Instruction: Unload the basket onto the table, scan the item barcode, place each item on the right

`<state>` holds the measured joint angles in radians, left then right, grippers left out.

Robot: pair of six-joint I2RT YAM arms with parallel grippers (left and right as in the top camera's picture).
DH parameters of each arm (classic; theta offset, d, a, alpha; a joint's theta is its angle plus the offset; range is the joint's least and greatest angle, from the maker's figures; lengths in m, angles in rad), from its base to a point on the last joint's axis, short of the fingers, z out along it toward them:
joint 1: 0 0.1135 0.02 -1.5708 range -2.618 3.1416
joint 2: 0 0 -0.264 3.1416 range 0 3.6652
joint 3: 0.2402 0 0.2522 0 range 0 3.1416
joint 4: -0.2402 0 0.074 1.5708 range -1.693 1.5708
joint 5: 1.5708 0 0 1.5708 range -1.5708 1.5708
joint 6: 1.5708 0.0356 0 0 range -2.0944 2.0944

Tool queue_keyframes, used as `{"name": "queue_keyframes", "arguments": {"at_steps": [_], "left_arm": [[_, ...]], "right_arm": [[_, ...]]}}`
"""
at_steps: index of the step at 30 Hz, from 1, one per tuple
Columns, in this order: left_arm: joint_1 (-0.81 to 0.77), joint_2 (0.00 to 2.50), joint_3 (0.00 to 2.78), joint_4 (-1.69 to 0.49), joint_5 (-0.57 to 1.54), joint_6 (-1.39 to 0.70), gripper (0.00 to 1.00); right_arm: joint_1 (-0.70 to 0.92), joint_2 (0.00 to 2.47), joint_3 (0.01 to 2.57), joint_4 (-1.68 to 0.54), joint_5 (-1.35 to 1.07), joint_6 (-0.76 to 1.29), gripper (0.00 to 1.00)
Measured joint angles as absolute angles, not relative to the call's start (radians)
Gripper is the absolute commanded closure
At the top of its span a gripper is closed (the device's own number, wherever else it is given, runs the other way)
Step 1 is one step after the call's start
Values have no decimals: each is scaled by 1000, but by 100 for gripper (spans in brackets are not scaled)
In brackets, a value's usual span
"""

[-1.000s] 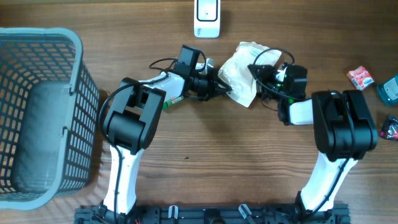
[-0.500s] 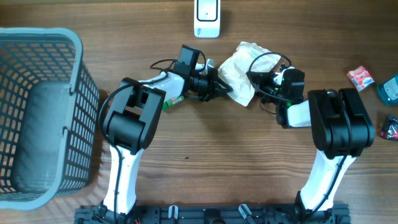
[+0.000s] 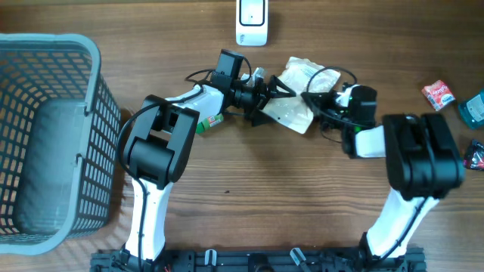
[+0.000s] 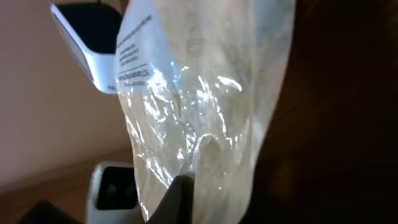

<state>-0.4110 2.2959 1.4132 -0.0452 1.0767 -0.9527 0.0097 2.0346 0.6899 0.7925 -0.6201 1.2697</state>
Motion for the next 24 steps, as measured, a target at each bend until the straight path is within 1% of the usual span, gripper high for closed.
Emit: {"name": "queue_keyframes", "arguments": {"at_steps": [5, 6, 11, 18, 24], "left_arm": [[-402, 2296, 1413, -49, 1080, -955, 0], [-397, 2296, 1413, -49, 1081, -956, 0], [-358, 2296, 1413, -49, 1082, -956, 0], [-340, 2296, 1413, -49, 1075, -962, 0], [-340, 2292, 1413, -48, 1056, -970, 0]], "right_arm": [[-49, 1877, 686, 641, -628, 1277, 95], [-73, 1796, 687, 556, -629, 1296, 95], [-121, 1618, 682, 363, -660, 1391, 95], [-154, 1426, 678, 352, -794, 1586, 95], [-153, 1362, 678, 407, -920, 1736, 95]]}}
